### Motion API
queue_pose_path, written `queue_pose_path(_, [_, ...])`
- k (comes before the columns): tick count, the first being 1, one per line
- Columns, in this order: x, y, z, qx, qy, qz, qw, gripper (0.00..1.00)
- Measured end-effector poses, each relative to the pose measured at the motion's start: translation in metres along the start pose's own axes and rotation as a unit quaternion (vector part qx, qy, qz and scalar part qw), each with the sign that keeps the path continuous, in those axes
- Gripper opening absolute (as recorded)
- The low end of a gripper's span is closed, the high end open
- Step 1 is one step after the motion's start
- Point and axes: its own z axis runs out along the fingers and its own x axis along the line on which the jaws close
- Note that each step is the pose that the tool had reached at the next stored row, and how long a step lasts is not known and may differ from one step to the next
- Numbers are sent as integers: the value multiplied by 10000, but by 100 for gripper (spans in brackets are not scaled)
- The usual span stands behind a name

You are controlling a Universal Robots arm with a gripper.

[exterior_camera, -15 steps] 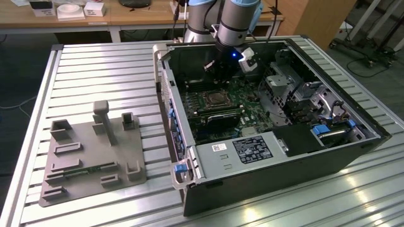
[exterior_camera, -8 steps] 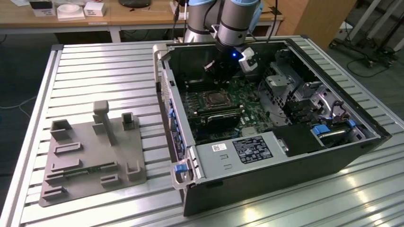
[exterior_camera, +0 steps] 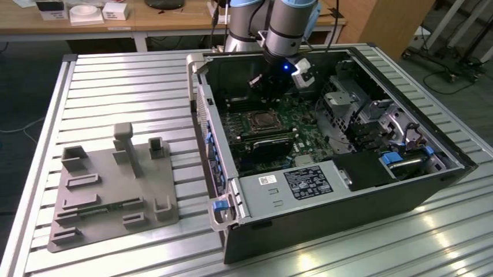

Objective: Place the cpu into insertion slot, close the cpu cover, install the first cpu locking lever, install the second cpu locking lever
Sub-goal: 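Install the first cpu locking lever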

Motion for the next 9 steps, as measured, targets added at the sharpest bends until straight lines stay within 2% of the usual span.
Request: queue_pose_path(9, [1, -18, 12, 1, 1, 0, 10000, 11])
